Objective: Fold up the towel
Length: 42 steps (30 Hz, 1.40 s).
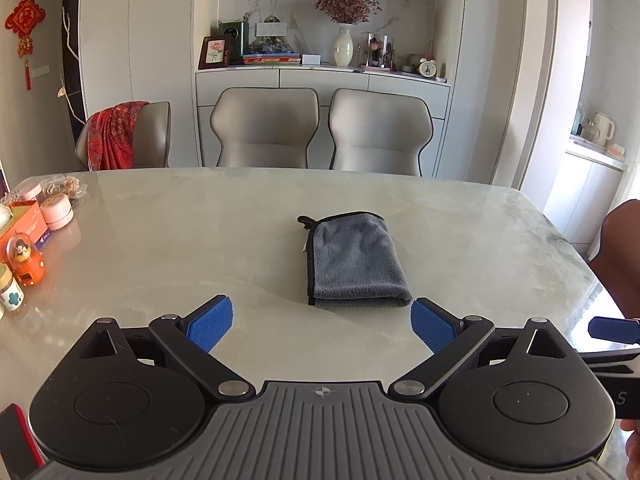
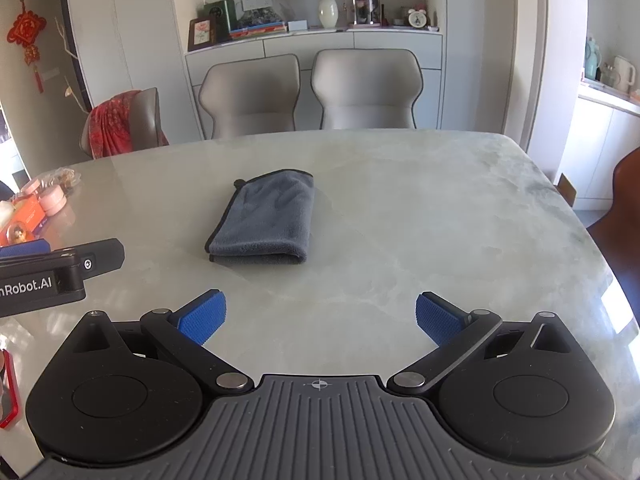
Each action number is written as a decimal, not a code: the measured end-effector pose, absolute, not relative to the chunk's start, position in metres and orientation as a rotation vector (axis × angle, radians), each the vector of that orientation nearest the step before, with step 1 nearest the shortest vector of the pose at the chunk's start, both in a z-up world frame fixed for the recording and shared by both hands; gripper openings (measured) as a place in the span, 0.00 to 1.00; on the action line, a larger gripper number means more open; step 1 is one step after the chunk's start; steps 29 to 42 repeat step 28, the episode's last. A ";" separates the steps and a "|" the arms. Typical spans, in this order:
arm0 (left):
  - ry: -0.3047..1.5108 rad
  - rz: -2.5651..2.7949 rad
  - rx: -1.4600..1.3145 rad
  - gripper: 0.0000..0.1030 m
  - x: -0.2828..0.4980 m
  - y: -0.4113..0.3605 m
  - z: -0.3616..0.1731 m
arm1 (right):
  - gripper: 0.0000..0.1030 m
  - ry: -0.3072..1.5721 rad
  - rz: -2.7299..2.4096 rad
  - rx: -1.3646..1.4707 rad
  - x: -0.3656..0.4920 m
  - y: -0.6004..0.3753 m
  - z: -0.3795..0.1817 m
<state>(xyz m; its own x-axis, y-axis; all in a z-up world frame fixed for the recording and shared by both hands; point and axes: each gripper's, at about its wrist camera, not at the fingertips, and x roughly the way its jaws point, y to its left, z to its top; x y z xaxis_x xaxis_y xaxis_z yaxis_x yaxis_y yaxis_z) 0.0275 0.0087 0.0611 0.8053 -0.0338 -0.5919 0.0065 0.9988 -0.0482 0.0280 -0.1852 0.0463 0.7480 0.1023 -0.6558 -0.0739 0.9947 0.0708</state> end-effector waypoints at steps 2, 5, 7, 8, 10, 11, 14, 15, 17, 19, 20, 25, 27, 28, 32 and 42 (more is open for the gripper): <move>0.631 -0.020 -0.044 0.95 0.027 0.009 0.061 | 0.99 0.718 0.097 0.040 0.026 -0.184 0.047; 0.628 -0.020 -0.050 0.95 0.025 0.009 0.061 | 0.99 0.720 0.097 0.040 0.023 -0.184 0.046; 0.629 -0.022 -0.061 0.95 0.025 0.011 0.061 | 0.99 0.722 0.094 0.041 0.022 -0.184 0.045; 0.629 -0.023 -0.064 0.95 0.024 0.011 0.061 | 0.99 0.724 0.093 0.042 0.021 -0.184 0.044; 0.631 -0.018 -0.060 0.95 0.023 0.013 0.061 | 0.99 0.725 0.093 0.044 0.020 -0.184 0.043; 0.630 -0.012 -0.053 0.95 0.024 0.015 0.060 | 0.99 0.726 0.092 0.043 0.020 -0.183 0.043; 0.629 -0.013 -0.048 0.95 0.023 0.016 0.060 | 0.99 0.732 0.091 0.040 0.019 -0.182 0.041; 0.629 -0.013 -0.048 0.95 0.023 0.016 0.060 | 0.99 0.733 0.092 0.040 0.018 -0.181 0.041; 0.630 -0.012 -0.046 0.95 0.024 0.017 0.059 | 1.00 0.736 0.095 0.038 0.018 -0.180 0.040; 0.633 -0.013 -0.043 0.95 0.024 0.017 0.059 | 0.99 0.738 0.098 0.035 0.018 -0.179 0.039; 0.635 -0.012 -0.042 0.95 0.024 0.017 0.058 | 0.99 0.739 0.097 0.033 0.018 -0.178 0.039; 0.627 -0.013 -0.034 0.95 0.023 0.019 0.058 | 0.99 0.746 0.094 0.033 0.018 -0.176 0.037; 0.623 -0.014 -0.026 0.96 0.022 0.019 0.058 | 0.99 0.748 0.093 0.032 0.017 -0.176 0.037; 0.620 -0.013 -0.022 0.96 0.022 0.019 0.058 | 0.99 0.749 0.093 0.032 0.017 -0.175 0.037; 0.620 -0.013 -0.022 0.96 0.022 0.019 0.058 | 0.99 0.749 0.093 0.032 0.017 -0.175 0.037; 0.620 -0.013 -0.022 0.96 0.022 0.019 0.058 | 0.99 0.749 0.093 0.032 0.017 -0.175 0.037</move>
